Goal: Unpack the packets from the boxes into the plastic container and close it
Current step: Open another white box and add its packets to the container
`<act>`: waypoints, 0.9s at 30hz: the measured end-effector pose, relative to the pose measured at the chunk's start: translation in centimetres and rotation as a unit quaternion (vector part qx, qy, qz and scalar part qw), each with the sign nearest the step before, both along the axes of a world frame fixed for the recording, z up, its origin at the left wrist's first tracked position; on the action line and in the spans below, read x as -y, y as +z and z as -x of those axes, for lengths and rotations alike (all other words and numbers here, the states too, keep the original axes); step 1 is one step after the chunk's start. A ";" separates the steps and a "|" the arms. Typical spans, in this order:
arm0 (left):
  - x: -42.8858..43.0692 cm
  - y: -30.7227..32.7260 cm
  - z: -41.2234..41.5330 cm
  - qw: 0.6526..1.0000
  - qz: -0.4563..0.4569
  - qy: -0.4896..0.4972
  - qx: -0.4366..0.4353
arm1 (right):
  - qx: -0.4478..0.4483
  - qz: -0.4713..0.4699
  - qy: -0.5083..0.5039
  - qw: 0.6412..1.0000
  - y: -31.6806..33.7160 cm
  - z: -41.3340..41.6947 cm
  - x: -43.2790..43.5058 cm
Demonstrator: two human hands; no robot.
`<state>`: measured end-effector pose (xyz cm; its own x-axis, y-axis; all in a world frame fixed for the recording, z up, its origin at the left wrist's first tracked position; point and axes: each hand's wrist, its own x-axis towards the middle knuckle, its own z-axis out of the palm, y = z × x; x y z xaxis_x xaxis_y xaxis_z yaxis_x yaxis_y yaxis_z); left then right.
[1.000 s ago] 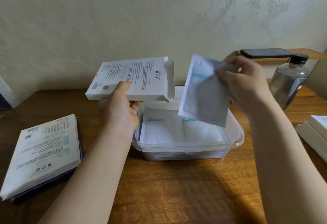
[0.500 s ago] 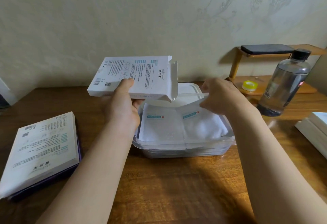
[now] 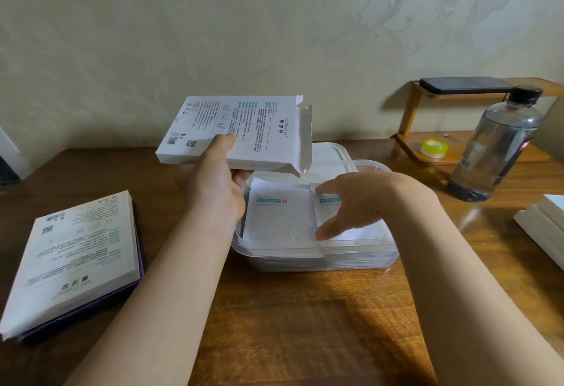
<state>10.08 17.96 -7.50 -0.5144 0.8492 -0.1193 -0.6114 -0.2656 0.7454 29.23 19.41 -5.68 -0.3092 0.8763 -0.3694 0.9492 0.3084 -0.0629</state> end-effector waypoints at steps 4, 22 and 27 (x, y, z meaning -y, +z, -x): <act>0.1 0.0 0.1 1.000 0.001 0.000 0.001 | 0.000 -0.020 -0.005 1.000 -0.8 0.4 -0.1; 0.0 -0.1 0.2 1.000 -0.003 -0.005 0.006 | 0.102 0.020 0.051 0.993 -1.5 0.6 -0.5; 0.0 0.0 0.2 1.000 -0.002 -0.006 0.007 | 0.030 0.011 0.057 0.998 -0.6 0.0 -0.5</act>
